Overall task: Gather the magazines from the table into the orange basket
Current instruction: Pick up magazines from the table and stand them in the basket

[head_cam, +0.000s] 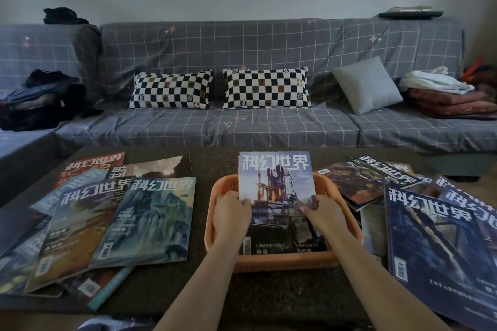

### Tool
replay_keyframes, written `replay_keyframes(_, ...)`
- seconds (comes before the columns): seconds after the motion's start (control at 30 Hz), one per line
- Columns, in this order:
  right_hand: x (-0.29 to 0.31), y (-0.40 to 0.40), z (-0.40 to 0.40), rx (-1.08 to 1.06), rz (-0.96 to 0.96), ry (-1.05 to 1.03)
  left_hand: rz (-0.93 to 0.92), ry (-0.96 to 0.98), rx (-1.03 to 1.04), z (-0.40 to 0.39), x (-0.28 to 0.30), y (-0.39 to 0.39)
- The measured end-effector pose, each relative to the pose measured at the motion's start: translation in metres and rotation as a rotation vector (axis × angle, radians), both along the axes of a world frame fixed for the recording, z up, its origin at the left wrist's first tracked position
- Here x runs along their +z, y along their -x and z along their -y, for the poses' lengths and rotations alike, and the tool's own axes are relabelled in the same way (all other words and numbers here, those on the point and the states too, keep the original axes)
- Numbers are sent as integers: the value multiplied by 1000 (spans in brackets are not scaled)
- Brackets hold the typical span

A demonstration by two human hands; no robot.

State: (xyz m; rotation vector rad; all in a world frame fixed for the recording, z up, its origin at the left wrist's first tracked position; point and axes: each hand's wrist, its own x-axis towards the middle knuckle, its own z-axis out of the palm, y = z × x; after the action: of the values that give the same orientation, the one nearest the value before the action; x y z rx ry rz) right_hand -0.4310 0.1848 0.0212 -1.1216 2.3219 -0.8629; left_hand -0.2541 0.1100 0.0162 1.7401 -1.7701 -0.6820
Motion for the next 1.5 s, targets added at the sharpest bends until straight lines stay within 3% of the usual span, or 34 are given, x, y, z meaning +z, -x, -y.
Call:
replay_keyframes(0.17,8,-11,-7,-25,34,102,-163,-28,-81,-5,7,-9)
replay_keyframes(0.3,29,-36,-10,-15,-75,261,-293,31,-100,-7,18,-31)
replay_keyframes(0.5,54,-99,7,189,78,340,-374,139,-74,3,31,-93)
replay_keyframes(0.73,47,-191,46,434,210,263,-235,55,-10,31,15,-171)
replay_keyframes(0.83,35,-226,67,466,270,117,-169,19,76,39,3,-199)
replay_keyframes(0.97,13,-258,90,434,297,-12,-154,18,137,45,-16,-227)
replay_keyframes(1.13,-18,-267,103,358,182,-110,-67,-54,191,59,-34,-245)
replay_keyframes(1.3,-29,-264,109,306,79,-137,-139,-40,269,73,-33,-257)
replay_keyframes(1.5,-32,-259,109,274,91,-116,-194,-181,137,83,-32,-266)
